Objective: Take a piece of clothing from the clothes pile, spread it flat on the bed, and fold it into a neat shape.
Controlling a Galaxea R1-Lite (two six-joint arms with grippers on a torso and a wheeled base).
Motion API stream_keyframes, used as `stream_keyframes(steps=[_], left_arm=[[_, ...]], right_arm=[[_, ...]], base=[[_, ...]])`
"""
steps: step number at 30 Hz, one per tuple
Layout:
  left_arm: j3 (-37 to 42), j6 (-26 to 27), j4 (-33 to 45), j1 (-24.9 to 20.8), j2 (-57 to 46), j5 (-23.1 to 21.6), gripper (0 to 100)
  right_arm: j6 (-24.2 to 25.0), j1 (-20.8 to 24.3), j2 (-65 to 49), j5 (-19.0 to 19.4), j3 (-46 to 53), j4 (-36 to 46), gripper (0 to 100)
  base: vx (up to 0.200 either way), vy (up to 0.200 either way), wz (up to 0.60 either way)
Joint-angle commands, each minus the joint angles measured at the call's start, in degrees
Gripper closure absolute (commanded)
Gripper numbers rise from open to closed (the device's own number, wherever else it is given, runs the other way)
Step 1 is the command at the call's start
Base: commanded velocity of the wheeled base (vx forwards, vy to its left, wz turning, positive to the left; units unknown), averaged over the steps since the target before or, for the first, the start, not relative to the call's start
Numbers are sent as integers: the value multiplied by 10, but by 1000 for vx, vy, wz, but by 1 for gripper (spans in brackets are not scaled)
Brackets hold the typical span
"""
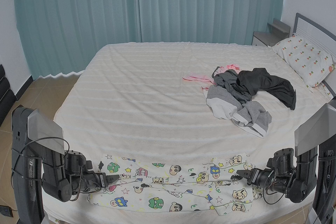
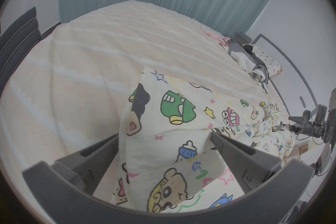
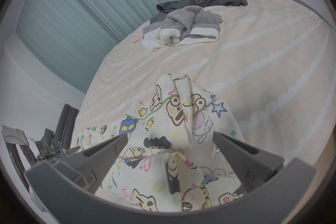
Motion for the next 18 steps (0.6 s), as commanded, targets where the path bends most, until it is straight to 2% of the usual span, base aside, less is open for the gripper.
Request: stream_keyframes(steps=[1, 13, 18], left_arm=[[-4, 1, 7, -5, 1, 1, 100], [35, 0, 7, -3, -14, 1, 100], [32, 1, 9, 19, -39, 0, 100]], right_arm=[[0, 0, -5, 0, 1, -7, 0], [1, 0, -4, 0, 1, -6, 0], [1, 0, -5, 0, 3, -7, 0]], base=[[0, 0, 0], [0, 0, 0], [0, 0, 0]])
